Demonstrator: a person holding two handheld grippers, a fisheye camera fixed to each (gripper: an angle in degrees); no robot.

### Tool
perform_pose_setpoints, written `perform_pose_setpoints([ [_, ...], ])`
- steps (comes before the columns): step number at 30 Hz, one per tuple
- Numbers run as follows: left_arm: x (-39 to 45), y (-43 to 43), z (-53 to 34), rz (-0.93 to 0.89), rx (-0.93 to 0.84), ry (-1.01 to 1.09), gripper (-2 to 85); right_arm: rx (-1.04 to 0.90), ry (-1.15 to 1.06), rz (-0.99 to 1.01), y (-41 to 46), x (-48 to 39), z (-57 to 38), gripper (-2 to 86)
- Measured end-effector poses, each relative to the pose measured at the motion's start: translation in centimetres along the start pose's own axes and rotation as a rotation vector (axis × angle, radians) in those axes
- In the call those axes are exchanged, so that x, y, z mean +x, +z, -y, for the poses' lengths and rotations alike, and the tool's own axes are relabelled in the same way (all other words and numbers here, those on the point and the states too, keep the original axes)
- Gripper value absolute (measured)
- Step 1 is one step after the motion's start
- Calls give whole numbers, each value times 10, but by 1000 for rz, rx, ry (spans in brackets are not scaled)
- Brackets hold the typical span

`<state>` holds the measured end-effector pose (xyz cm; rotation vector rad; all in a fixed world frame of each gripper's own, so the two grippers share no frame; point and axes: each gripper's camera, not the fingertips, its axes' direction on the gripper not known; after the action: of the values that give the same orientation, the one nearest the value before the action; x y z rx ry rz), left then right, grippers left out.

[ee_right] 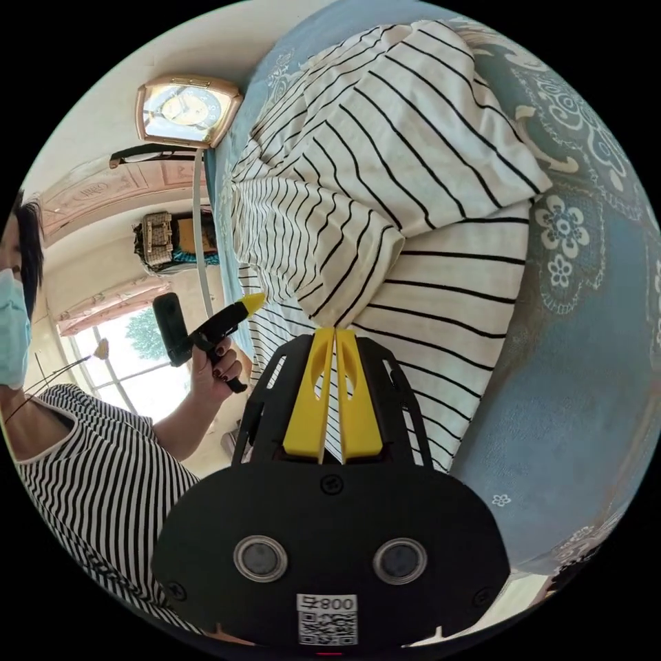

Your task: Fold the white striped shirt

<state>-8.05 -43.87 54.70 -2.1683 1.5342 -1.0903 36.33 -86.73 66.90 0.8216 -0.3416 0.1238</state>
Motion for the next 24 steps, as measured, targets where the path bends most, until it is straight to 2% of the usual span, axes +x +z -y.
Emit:
perform_pose_setpoints([
  [5, 23, 41, 21, -73, -41, 149, 2, 18, -37, -75, -31, -4, -7, 3],
  [9, 22, 76, 22, 70, -192, 149, 2, -23, -59, -117, -23, -7, -4, 5],
  [13, 21, 71, 17, 55, -173, 158, 2, 58, -65, -150, -36, -15, -13, 14],
  [18, 25, 64, 26, -34, -83, 199, 2, 189, -98, -322, -52, -31, -4, 41],
  [24, 33, 85, 33, -28, -105, 243, 2, 81, -165, -455, -21, -50, 7, 10],
])
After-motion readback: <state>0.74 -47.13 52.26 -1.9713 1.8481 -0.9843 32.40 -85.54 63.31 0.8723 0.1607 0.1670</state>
